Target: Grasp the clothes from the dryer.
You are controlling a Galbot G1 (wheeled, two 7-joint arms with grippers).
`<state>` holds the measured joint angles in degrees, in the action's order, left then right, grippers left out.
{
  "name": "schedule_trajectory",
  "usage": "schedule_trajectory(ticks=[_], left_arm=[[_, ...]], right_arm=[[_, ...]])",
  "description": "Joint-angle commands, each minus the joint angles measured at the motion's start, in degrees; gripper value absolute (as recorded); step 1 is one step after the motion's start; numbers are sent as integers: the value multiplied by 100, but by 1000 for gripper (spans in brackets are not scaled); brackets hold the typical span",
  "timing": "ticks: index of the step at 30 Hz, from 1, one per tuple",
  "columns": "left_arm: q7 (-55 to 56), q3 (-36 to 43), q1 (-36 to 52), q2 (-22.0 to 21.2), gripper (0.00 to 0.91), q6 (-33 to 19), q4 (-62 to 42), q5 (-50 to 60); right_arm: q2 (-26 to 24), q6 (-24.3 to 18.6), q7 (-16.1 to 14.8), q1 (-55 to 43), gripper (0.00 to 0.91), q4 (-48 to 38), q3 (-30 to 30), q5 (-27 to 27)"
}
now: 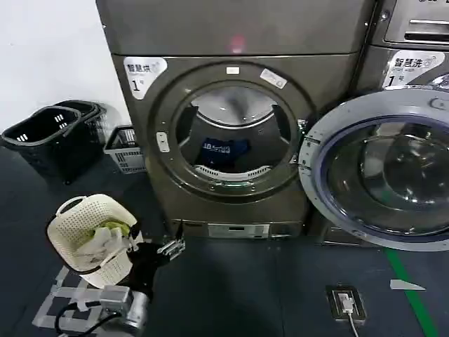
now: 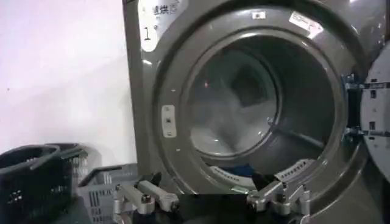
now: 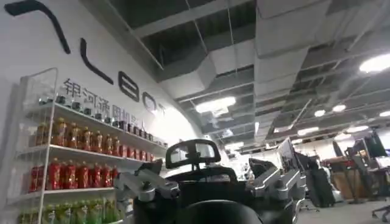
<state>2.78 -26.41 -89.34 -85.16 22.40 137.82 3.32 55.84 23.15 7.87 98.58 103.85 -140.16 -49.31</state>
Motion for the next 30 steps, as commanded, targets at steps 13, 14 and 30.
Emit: schedule_trajectory(ticks=[13,14,30], left_arm=[[-11,34,-14,-15,907,-11,25,8],[-10,35,-7,-19,907,-16,15,10],[-38,43,21,-41,907,-326,8,167]], right_arm=[[17,-36,-20,-4,907,79,42,-14],[16,-38,-22,-3,907,74,38,-14],[11,-292,-99,7,907,81,-17,-35]])
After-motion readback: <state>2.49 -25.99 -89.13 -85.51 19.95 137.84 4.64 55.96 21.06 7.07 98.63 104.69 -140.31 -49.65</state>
